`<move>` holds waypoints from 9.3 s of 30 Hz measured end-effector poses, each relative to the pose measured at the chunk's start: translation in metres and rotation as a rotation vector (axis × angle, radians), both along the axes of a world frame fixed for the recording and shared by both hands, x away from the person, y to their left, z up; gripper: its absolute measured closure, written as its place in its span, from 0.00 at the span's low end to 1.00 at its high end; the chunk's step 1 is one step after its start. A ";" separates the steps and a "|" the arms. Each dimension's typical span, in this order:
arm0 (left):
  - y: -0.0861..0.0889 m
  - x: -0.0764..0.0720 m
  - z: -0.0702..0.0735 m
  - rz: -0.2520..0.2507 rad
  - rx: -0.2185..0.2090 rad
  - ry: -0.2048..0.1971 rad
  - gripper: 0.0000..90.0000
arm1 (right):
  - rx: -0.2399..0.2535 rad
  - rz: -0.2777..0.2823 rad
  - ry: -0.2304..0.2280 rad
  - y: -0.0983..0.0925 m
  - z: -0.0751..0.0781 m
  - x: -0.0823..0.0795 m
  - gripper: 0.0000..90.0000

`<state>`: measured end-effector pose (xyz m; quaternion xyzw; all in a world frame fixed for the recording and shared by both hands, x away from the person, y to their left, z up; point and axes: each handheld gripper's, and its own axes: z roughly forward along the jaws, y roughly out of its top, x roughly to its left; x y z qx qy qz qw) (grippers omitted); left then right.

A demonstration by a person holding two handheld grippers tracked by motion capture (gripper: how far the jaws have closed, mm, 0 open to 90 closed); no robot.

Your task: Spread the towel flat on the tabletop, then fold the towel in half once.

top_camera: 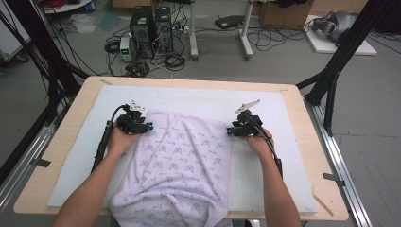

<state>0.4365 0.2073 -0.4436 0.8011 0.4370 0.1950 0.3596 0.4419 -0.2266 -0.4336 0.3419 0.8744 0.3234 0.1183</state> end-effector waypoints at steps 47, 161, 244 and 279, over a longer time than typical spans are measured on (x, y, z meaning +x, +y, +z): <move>0.006 -0.054 0.008 -0.172 0.109 0.008 0.98 | 0.096 0.168 -0.011 0.009 0.016 -0.122 0.61; 0.004 -0.117 0.060 -0.307 -0.113 -0.112 0.38 | 0.207 0.171 -0.033 -0.012 0.047 -0.097 0.37; 0.044 -0.081 0.054 -0.237 -0.177 -0.101 0.95 | 0.269 0.079 -0.054 -0.041 0.072 -0.070 0.95; 0.027 -0.084 0.023 -0.258 -0.086 -0.012 0.95 | 0.177 0.134 0.080 -0.013 0.017 -0.084 0.89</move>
